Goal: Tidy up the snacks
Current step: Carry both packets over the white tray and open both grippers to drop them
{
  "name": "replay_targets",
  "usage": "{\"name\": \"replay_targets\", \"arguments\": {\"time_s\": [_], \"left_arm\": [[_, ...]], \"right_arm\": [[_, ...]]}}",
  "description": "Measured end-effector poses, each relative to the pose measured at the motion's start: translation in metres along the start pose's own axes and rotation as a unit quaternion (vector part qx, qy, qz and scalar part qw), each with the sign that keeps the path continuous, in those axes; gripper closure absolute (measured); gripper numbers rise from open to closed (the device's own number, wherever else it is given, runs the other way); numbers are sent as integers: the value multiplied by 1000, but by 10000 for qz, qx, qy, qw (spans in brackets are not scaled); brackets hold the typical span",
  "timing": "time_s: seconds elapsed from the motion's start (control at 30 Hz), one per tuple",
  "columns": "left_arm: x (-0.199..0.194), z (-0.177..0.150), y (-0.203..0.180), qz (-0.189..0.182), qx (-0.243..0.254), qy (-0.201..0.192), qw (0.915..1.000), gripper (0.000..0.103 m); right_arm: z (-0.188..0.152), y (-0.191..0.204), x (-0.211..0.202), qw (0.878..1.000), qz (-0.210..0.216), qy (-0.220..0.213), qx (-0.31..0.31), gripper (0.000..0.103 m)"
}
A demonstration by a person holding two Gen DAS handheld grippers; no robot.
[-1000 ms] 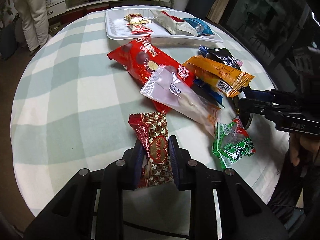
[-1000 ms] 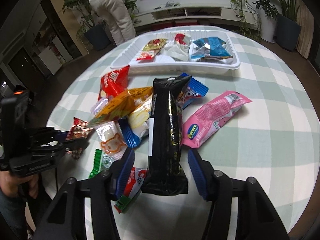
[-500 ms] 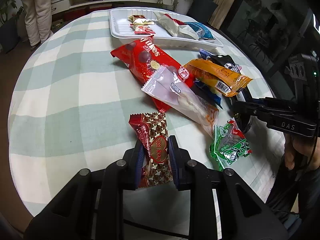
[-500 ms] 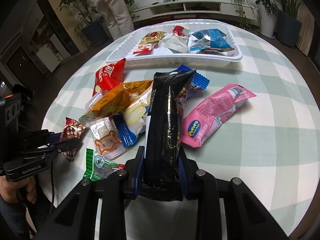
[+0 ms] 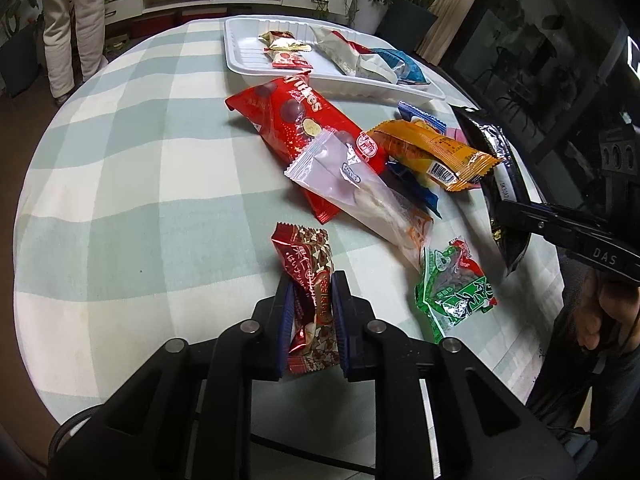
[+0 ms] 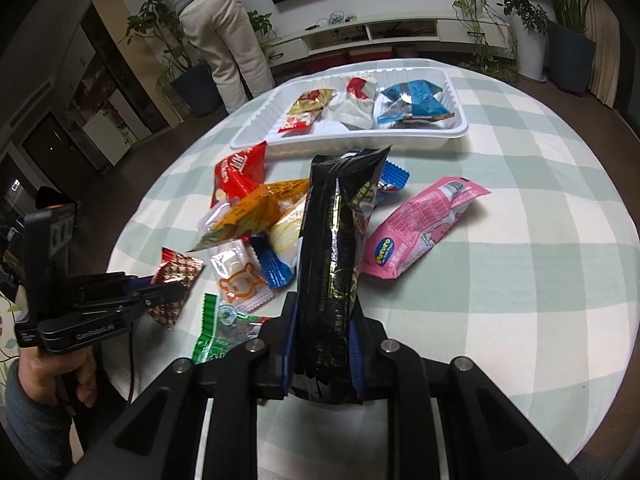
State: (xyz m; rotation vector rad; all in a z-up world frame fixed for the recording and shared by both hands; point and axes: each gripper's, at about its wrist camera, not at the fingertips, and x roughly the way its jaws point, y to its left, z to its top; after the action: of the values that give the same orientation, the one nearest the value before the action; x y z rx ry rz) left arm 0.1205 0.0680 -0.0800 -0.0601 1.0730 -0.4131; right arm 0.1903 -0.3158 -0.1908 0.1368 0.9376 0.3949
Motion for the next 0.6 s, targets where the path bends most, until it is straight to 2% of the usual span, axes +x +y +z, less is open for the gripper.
{"name": "replay_targets", "arguments": {"time_s": [0.37, 0.6], "left_arm": [[-11, -2, 3, 4, -42, -168, 9998, 90], [-49, 17, 18, -130, -210, -581, 9980, 90]], "right_arm": [[8, -15, -26, 9992, 112, -305, 230, 80], [25, -49, -48, 9965, 2, -600, 586, 80]]}}
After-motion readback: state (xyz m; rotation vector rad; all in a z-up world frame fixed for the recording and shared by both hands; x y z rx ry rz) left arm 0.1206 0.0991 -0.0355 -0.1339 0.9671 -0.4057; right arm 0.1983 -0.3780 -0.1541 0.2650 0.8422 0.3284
